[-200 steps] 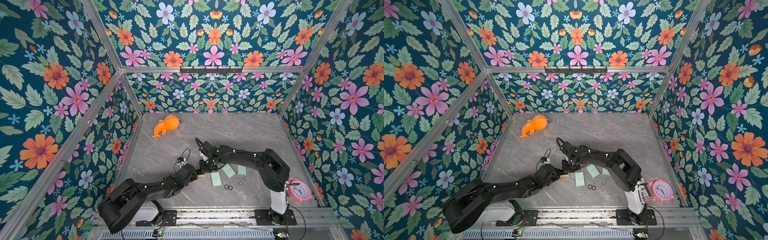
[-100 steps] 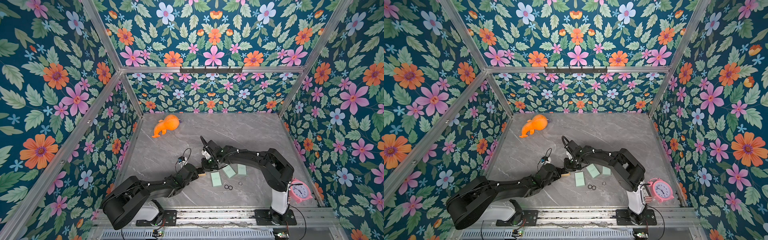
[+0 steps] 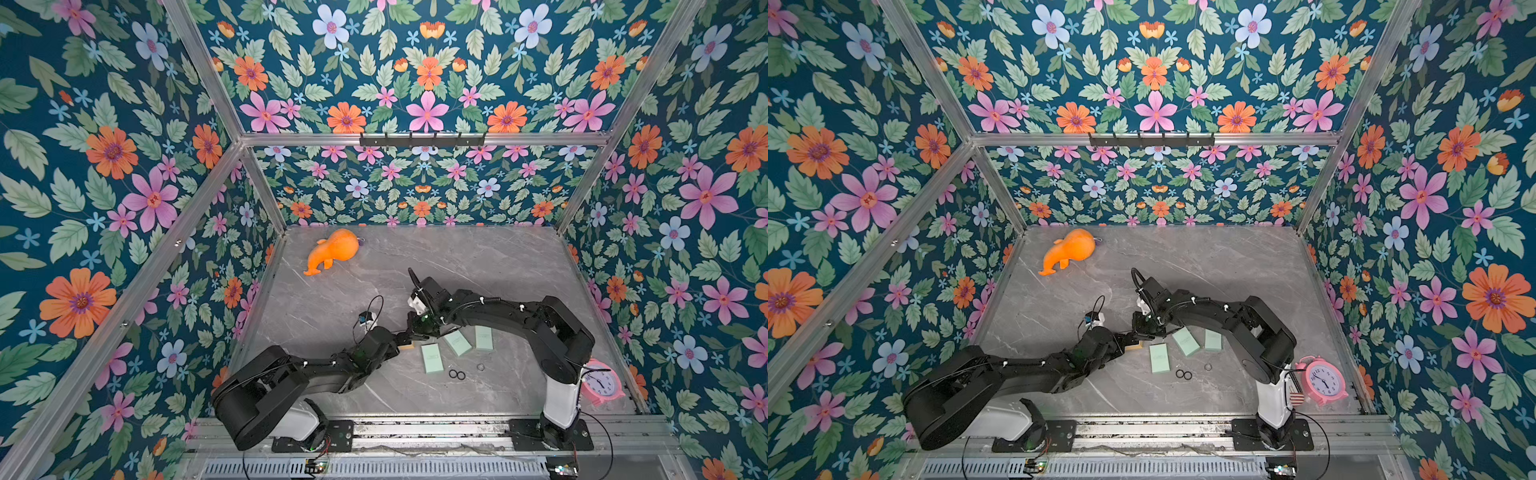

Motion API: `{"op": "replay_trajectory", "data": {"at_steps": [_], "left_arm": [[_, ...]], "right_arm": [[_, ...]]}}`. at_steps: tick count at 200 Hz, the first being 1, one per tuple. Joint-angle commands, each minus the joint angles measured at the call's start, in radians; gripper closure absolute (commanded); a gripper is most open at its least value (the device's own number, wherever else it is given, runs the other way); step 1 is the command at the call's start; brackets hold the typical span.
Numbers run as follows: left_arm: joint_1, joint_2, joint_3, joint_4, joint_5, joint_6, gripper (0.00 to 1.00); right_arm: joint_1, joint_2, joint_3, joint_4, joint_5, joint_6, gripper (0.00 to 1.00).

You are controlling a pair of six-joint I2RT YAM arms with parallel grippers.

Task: Take the rings out of the lift-off lid box
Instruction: Take out the ring from the jewelry box.

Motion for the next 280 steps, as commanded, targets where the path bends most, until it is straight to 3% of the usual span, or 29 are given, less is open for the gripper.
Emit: {"op": "replay_trajectory", "data": {"at_steps": [1, 280], "left_arm": [[-0.001, 0.027, -0.018, -0.306, 0.074, 0.004, 0.71], [-0.002, 0.093, -0.015, -0.287, 0.075, 0.021, 0.71]], "right_arm": [[0.0, -0.017, 0.008, -0.021, 0.012, -0.009, 0.99], [-0.021, -0.064, 0.003, -0.124, -0.022, -0.059, 0.99]]}}
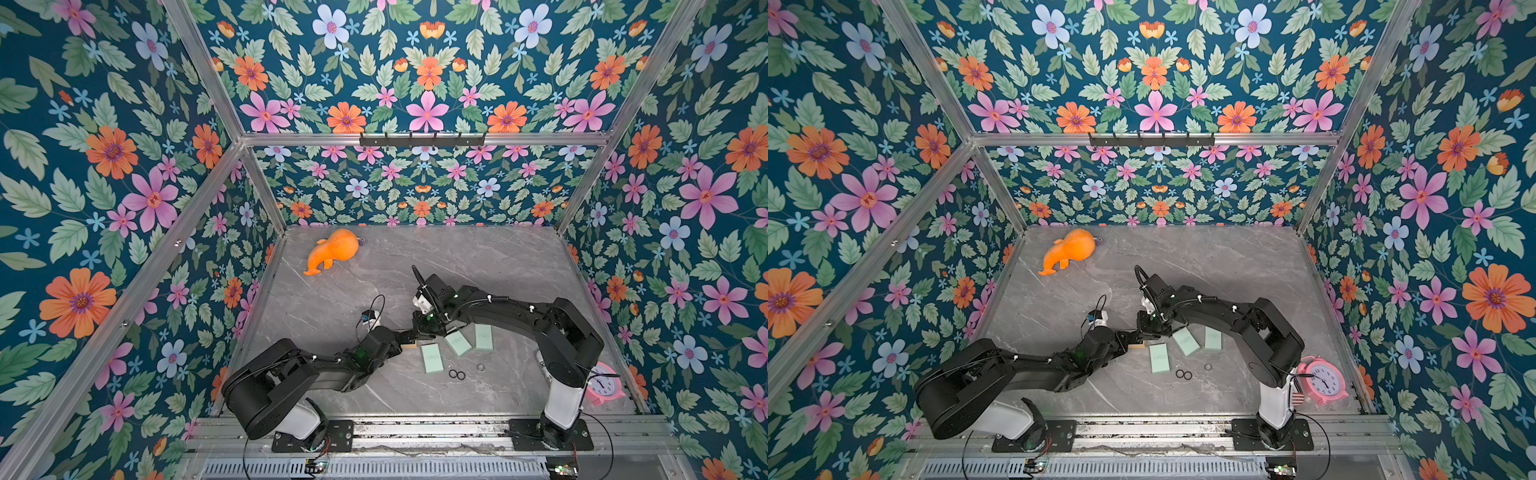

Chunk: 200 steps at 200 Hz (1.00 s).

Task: Take the rings out of the lift-off lid box
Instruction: Take out the ring from the jewelry box, then place the ring at the center of the board.

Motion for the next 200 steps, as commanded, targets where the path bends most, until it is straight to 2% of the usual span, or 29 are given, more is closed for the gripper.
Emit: {"op": "replay_trajectory", "data": {"at_steps": [1, 77, 121, 149, 200], "left_arm": [[0.0, 0.026, -0.016, -0.39, 0.074, -0.002, 0.71], [0.0, 0.03, -0.012, -0.409, 0.063, 0.008, 0.71], [0.001, -0.035, 0.006, -0.5, 0.011, 0.031, 0.71], [0.004, -0.081, 0.027, -0.561, -0.024, 0.051, 0.7], [0.009, -0.075, 0.082, -0.605, -0.039, 0.09, 0.67]], "right_arm": [[-0.001, -0.01, 0.0, -0.015, -0.025, -0.013, 0.99], [-0.052, -0.075, -0.069, 0.03, -0.055, -0.009, 0.98], [-0.118, -0.119, -0.106, 0.013, -0.032, -0.052, 0.98], [-0.146, -0.096, -0.102, -0.009, -0.011, -0.083, 0.98], [-0.175, -0.012, -0.089, 0.001, 0.004, -0.114, 0.98]]}}
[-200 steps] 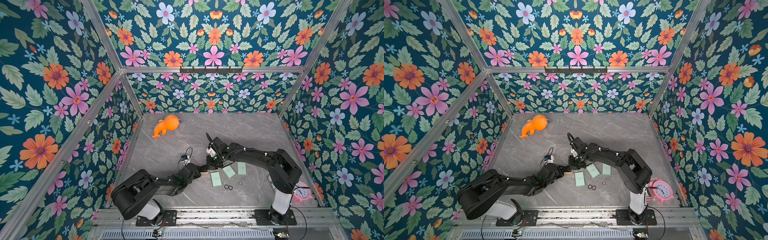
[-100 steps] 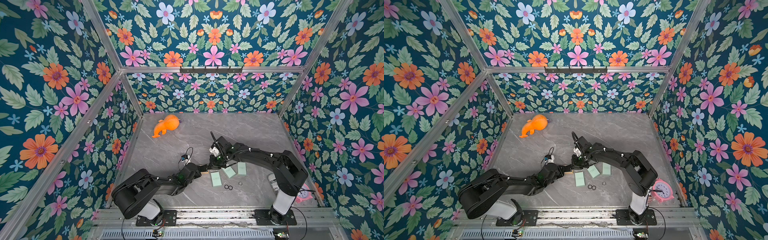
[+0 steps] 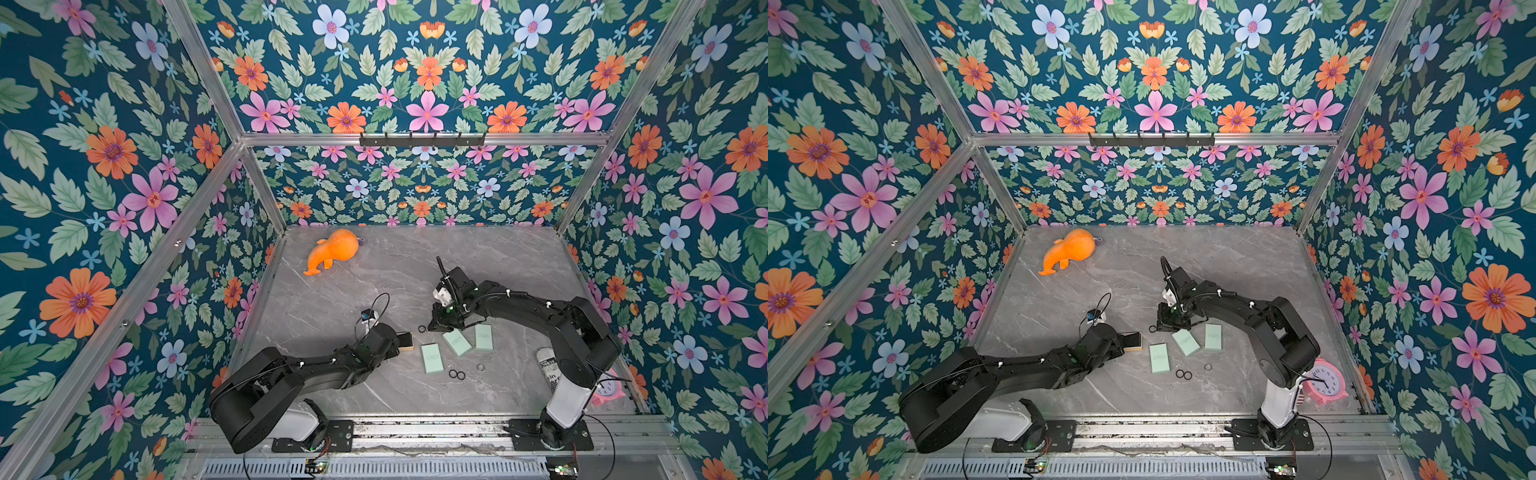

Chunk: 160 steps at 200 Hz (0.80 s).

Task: Take the rings out of the lift-off lid box
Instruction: Place the ring at the center of the board.

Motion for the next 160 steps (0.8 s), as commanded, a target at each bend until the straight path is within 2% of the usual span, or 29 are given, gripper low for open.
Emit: {"op": "replay_trajectory", "data": {"at_steps": [1, 80, 95, 117, 160], "left_arm": [[0.003, 0.019, 0.007, -0.293, 0.009, 0.032, 0.67], [0.002, 0.005, 0.168, -0.433, -0.03, 0.12, 0.52], [0.003, -0.009, 0.19, -0.458, -0.033, 0.126, 0.47], [0.003, -0.031, 0.219, -0.488, -0.032, 0.133, 0.4], [0.003, -0.062, 0.28, -0.542, -0.035, 0.148, 0.32]], "right_arm": [[-0.014, 0.031, 0.006, -0.006, 0.014, -0.028, 0.98], [-0.03, 0.094, 0.018, 0.012, 0.024, -0.048, 0.97], [-0.03, 0.097, 0.018, 0.015, 0.031, -0.05, 0.96], [-0.03, 0.104, 0.024, 0.013, 0.031, -0.054, 0.91], [-0.03, 0.101, 0.034, 0.0, 0.055, -0.061, 0.72]]}}
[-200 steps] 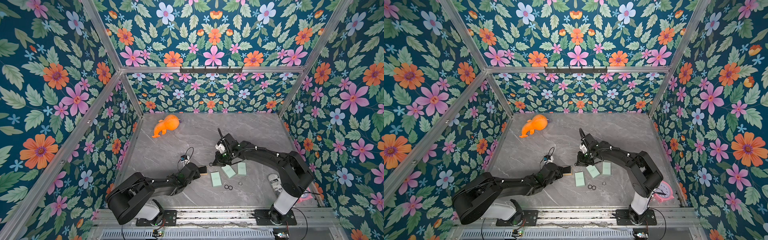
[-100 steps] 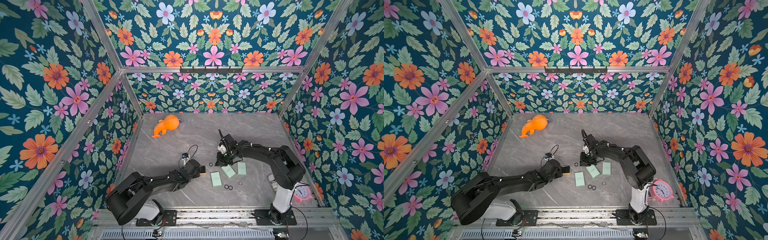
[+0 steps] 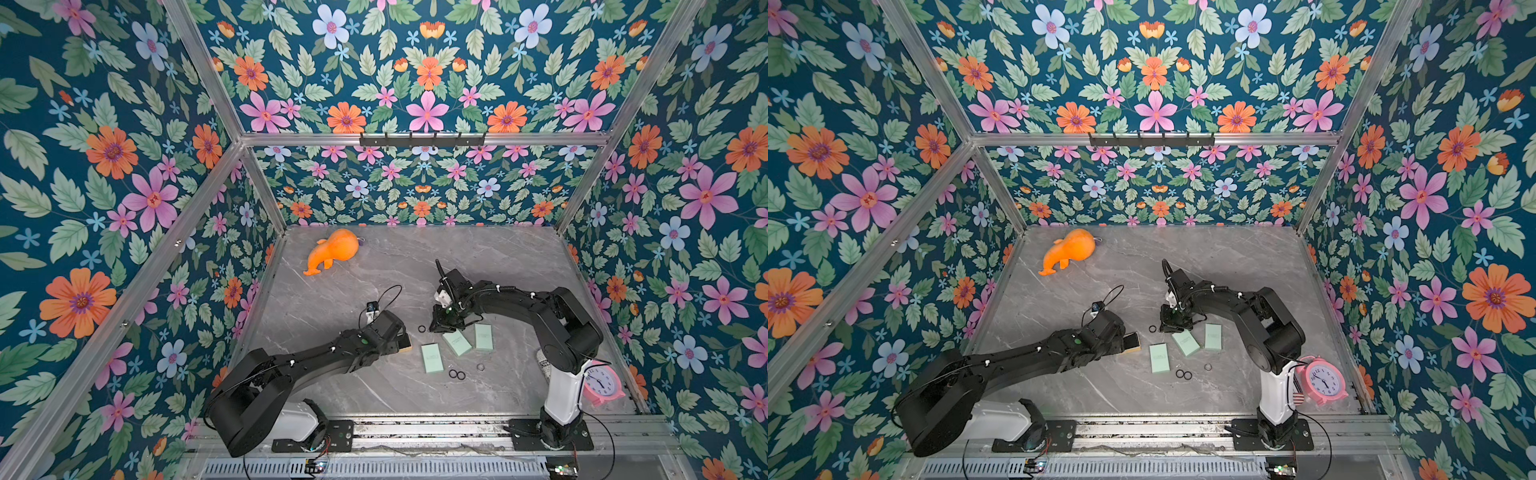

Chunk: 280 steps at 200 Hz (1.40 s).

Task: Take the rings out of the lift-off lid box
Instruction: Place the ring at the center of the board, then adjust the jewelry box at the center of the board.

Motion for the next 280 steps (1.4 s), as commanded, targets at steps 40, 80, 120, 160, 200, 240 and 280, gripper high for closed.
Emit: {"op": "replay_trajectory", "data": {"at_steps": [40, 80, 120, 160, 200, 240, 280], "left_arm": [[-0.008, -0.04, 0.045, -0.065, 0.039, -0.017, 0.29], [-0.062, -0.032, 0.075, -0.074, 0.028, -0.092, 0.21], [-0.103, 0.007, 0.152, -0.087, 0.015, -0.126, 0.07], [-0.136, 0.085, 0.234, -0.124, -0.025, -0.155, 0.0], [-0.156, 0.169, 0.291, -0.125, -0.016, -0.188, 0.01], [-0.173, 0.233, 0.312, -0.085, 0.01, -0.209, 0.01], [-0.176, 0.276, 0.317, -0.055, 0.026, -0.228, 0.01]], "right_arm": [[0.001, -0.064, 0.007, -0.027, 0.066, -0.04, 0.48], [0.003, -0.242, -0.046, -0.026, 0.15, -0.055, 0.28], [0.002, -0.443, -0.08, -0.12, 0.275, -0.098, 0.12], [0.001, -0.635, -0.14, -0.257, 0.475, -0.116, 0.0], [0.001, -0.844, -0.214, -0.413, 0.688, -0.104, 0.0], [-0.004, -1.095, -0.33, -0.419, 0.742, -0.06, 0.0], [-0.004, -1.181, -0.361, -0.424, 0.751, -0.047, 0.0]]}}
